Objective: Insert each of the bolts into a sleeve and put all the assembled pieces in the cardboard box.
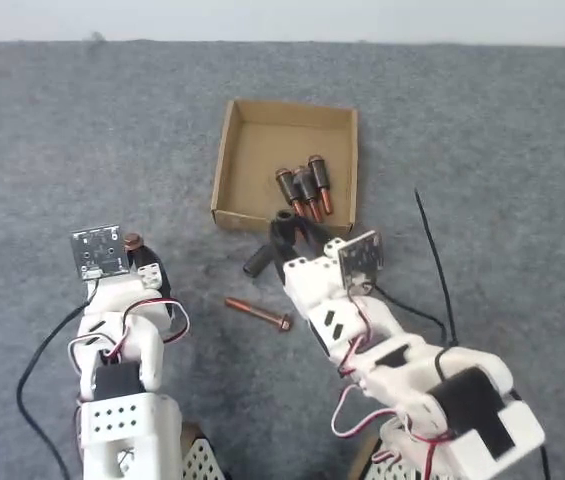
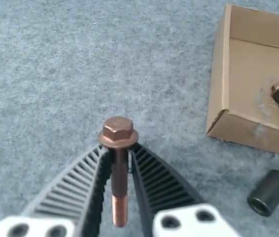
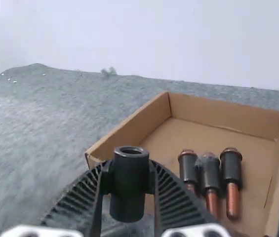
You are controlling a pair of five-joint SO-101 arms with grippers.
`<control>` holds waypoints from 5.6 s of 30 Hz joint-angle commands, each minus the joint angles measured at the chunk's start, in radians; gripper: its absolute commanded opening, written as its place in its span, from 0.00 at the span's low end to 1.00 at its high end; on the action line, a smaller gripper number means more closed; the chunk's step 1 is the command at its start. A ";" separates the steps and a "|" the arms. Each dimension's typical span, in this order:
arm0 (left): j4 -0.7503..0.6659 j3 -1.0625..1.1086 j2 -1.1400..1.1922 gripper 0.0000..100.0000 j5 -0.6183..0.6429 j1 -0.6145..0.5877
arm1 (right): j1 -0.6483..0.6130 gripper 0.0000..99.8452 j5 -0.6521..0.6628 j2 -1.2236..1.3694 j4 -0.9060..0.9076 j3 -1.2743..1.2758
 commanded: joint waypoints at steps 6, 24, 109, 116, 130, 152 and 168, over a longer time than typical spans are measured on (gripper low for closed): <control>0.002 -0.012 -0.031 0.01 0.003 -0.003 | -0.008 0.01 -0.012 -0.147 -0.151 0.164; -0.331 -0.012 -0.037 0.01 0.012 0.057 | -0.024 0.01 -0.012 -0.196 -0.111 0.213; 0.109 -0.765 0.503 0.01 0.238 0.657 | -0.053 0.01 0.068 -0.196 -0.084 0.213; 0.110 -0.757 0.503 0.01 0.236 0.654 | -0.051 0.01 0.068 -0.196 -0.084 0.213; 0.021 -0.631 0.496 0.01 0.238 0.661 | -0.048 0.01 0.072 -0.196 -0.085 0.213; 0.051 -0.489 0.494 0.01 0.235 0.686 | -0.001 0.01 0.074 -0.202 -0.093 0.213; 0.075 -0.479 0.494 0.14 0.279 0.687 | -0.001 0.01 0.074 -0.202 -0.093 0.213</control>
